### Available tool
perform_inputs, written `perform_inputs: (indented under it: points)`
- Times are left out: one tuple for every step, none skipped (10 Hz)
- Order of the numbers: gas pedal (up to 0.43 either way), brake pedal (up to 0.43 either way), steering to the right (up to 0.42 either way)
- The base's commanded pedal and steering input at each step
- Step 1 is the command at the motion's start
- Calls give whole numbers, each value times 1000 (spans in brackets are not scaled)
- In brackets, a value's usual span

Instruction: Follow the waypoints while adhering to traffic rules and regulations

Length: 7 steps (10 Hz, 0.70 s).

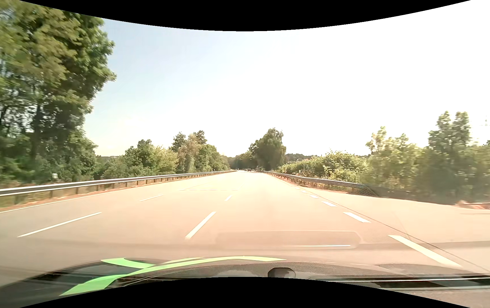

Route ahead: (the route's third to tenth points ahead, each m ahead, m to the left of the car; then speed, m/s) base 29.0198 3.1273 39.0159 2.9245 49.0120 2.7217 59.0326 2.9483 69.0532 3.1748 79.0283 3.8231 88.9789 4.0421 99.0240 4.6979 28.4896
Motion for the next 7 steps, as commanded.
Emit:
perform_inputs:
  points:
    - [311,0,-3]
    - [319,0,-3]
    - [319,0,-3]
    - [319,0,-4]
    - [319,0,-4]
    - [287,0,-4]
    - [280,0,-4]
